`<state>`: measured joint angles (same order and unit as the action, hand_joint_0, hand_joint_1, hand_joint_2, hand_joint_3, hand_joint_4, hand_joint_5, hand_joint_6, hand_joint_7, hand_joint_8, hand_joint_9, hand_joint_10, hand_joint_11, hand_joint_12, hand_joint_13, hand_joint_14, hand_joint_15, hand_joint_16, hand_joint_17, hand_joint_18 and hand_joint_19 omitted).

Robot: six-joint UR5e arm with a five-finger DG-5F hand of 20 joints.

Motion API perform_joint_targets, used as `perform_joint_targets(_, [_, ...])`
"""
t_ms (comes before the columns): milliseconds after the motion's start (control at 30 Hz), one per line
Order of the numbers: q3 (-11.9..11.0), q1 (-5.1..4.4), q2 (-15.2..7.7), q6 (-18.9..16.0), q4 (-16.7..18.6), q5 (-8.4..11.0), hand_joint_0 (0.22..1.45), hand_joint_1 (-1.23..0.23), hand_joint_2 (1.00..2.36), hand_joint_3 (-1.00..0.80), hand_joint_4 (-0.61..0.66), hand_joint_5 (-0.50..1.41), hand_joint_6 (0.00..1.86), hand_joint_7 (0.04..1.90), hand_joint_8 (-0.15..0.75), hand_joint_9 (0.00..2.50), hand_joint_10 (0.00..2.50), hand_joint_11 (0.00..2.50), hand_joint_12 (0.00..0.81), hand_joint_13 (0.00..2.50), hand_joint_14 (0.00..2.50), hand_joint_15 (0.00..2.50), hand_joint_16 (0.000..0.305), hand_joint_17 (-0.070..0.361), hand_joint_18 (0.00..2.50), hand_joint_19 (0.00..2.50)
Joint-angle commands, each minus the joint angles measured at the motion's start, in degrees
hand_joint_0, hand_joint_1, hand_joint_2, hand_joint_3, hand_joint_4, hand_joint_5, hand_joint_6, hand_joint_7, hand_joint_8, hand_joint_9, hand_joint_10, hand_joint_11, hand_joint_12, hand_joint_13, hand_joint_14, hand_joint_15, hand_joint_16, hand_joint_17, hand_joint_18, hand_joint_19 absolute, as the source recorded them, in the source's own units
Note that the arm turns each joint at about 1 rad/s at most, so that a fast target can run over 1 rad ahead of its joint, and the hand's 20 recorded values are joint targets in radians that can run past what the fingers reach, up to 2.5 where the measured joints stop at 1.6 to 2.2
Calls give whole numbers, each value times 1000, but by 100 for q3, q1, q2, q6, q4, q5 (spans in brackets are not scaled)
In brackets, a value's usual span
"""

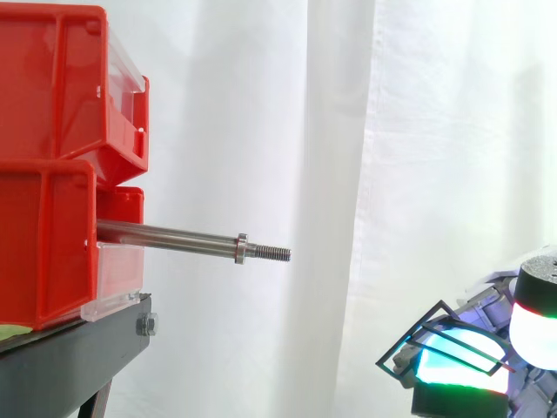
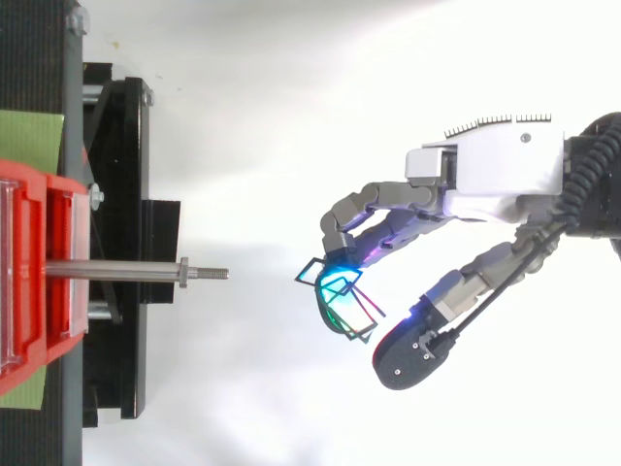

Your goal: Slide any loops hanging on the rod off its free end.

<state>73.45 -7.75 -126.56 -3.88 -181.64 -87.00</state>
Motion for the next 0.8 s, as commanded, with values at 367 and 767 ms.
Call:
perform_joint_targets(367, [-94, 1, 202, 54, -337, -1, 459, -803, 1000, -500, 213, -166, 616, 1277, 261, 608, 0, 13, 321, 498, 0, 0, 51, 115, 519, 36])
perform_joint_targets(767, [-94, -7, 281, 186, -451, 34, 629, -741, 1000, -500, 170, -156, 668, 1306, 250, 666, 0, 39, 290, 531, 0, 0, 44, 100, 521, 88])
